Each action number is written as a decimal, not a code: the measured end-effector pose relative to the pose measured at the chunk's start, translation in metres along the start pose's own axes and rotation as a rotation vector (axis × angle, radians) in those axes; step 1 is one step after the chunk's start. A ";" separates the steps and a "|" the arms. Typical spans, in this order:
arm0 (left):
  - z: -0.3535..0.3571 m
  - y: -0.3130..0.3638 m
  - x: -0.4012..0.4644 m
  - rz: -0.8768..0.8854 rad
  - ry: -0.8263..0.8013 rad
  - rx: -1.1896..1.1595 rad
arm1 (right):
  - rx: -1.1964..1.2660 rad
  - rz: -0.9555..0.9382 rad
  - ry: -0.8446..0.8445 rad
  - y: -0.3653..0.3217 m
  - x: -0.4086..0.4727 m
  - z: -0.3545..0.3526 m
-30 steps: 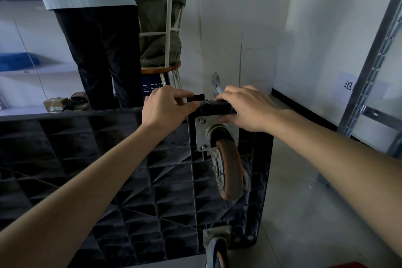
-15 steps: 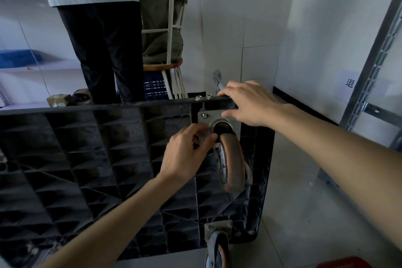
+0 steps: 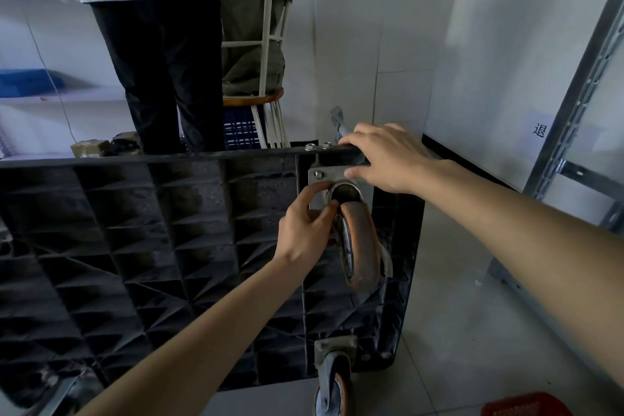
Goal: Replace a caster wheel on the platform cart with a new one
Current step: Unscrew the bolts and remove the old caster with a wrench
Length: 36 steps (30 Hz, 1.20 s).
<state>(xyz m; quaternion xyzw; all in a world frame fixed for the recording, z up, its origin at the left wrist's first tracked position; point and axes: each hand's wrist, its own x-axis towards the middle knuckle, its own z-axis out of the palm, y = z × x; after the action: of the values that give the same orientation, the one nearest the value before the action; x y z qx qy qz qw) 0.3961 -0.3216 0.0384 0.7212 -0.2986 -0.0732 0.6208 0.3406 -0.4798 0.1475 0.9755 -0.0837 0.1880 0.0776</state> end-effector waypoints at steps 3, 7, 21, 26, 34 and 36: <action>0.002 -0.002 0.001 0.000 0.007 -0.027 | -0.004 -0.006 0.001 0.001 0.001 0.002; 0.000 -0.008 0.006 -0.003 0.026 -0.055 | -0.040 -0.018 0.001 0.004 -0.003 0.004; 0.001 -0.012 0.011 -0.001 0.041 -0.069 | -0.033 0.021 0.054 0.018 -0.014 -0.010; 0.002 -0.011 0.010 0.012 0.056 -0.047 | -0.036 0.047 0.072 0.025 -0.034 -0.007; 0.000 0.001 0.004 0.010 0.074 -0.005 | -0.077 0.082 0.156 0.033 -0.065 -0.011; -0.002 0.003 -0.001 0.031 0.075 0.024 | -0.072 0.081 0.196 0.029 -0.071 -0.009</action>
<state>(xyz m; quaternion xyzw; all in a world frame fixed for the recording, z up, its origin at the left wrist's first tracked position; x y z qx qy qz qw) 0.3957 -0.3196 0.0416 0.7259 -0.2873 -0.0328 0.6240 0.2668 -0.4973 0.1319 0.9448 -0.1219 0.2824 0.1129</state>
